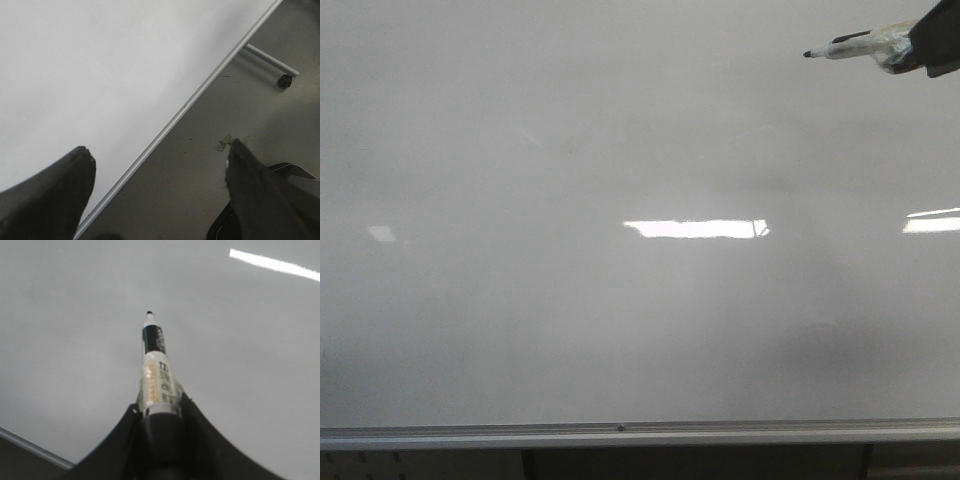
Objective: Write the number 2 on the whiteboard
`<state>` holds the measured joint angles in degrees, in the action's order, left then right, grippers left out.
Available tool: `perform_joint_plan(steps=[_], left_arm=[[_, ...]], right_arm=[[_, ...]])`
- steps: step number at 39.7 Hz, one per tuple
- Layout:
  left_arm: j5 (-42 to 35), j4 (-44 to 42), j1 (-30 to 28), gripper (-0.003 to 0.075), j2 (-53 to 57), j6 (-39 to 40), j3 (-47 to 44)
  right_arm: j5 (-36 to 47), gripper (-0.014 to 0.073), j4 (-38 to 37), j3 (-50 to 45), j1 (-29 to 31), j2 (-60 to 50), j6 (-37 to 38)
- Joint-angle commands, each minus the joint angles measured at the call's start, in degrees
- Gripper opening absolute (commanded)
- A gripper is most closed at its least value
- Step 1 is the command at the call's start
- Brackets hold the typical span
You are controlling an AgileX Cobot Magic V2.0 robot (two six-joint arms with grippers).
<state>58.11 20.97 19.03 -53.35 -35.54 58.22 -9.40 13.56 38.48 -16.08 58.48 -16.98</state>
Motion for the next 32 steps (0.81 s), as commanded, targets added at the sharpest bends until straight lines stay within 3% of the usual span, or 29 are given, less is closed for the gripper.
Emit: perform_joint_plan(steps=[1, 22, 32], left_arm=[[-3.2, 1.65, -0.18, 0.0526, 0.75, 0.75, 1.39], [-3.2, 1.65, -0.18, 0.0526, 0.75, 0.75, 1.39], [-3.2, 1.65, -0.18, 0.0526, 0.75, 0.75, 1.39]], right_arm=[[5.34, 0.0058, -0.94, 3.84, 0.37, 2.41, -0.03], [7.63, 0.0058, -4.51, 13.05, 0.37, 14.8, -0.43], [7.76, 0.0058, -4.77, 13.42, 4.57, 16.65, -0.43]])
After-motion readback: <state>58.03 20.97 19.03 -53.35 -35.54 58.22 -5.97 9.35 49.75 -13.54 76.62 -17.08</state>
